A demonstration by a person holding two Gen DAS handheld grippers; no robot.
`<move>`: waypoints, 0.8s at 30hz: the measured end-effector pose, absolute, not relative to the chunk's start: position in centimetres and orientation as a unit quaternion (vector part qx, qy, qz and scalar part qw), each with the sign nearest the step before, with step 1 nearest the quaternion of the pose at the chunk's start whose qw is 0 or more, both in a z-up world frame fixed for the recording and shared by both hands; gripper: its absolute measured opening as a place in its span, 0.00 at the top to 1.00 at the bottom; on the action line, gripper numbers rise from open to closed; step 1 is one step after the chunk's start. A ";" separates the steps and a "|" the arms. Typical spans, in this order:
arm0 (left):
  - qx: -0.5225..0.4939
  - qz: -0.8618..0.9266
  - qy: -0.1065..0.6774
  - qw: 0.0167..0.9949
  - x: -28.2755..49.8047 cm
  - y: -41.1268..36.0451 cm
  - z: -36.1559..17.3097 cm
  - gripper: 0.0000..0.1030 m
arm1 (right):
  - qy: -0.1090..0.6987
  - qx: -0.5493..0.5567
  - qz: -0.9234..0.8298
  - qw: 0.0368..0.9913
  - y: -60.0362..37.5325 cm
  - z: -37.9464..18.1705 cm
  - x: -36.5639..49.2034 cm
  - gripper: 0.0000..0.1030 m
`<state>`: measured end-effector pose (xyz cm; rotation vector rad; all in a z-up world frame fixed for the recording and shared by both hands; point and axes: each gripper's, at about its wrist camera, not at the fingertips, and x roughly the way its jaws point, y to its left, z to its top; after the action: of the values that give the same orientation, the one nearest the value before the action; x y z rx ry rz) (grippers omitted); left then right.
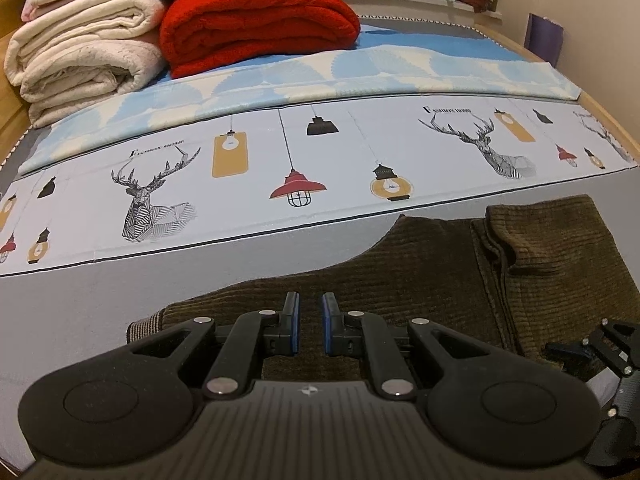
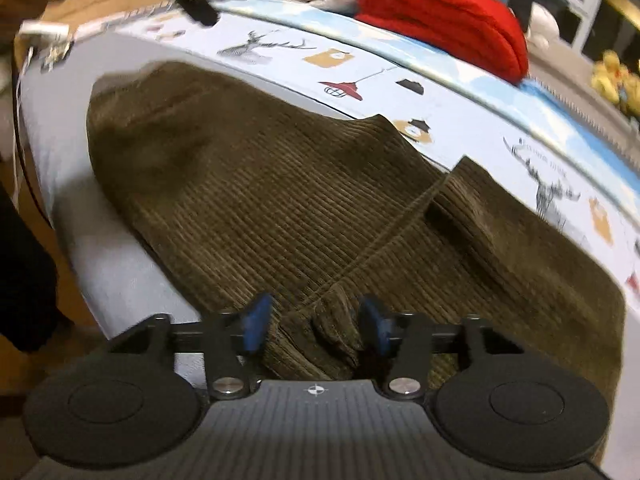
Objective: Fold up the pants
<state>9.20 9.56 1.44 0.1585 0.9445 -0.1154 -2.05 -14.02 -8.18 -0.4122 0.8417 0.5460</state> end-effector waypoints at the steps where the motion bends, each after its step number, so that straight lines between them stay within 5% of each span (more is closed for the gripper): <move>1: 0.076 -0.055 0.454 0.886 9.2 9.6 1.4 0.88 | 0.400 -0.208 0.255 0.855 -13.9 -8.4 -2.1 0.40; 4: 0.076 -0.054 0.456 0.885 9.2 9.4 1.3 0.88 | 0.409 -0.221 0.249 0.850 -13.9 -8.8 -1.8 0.46; 8: 0.076 -0.056 0.456 0.885 9.4 9.4 1.3 0.88 | 0.383 -0.222 0.264 0.857 -14.2 -7.3 -2.0 0.77; 14: 0.079 -0.061 0.455 0.885 9.3 9.1 1.3 0.88 | 0.267 -0.104 0.243 0.927 -18.3 0.0 -2.6 0.78; 20: 0.081 -0.067 0.459 0.882 9.6 8.1 1.1 0.88 | 0.377 -0.239 0.321 0.835 -14.4 -5.9 -4.4 0.72; 24: 0.087 -0.077 0.457 0.882 9.6 7.4 1.0 0.88 | 0.356 -0.163 0.325 0.861 -15.6 -3.5 -3.9 0.70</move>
<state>9.63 7.37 1.03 0.1816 0.9507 -0.1611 -3.90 -15.63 -3.51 -0.3428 0.7464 0.6816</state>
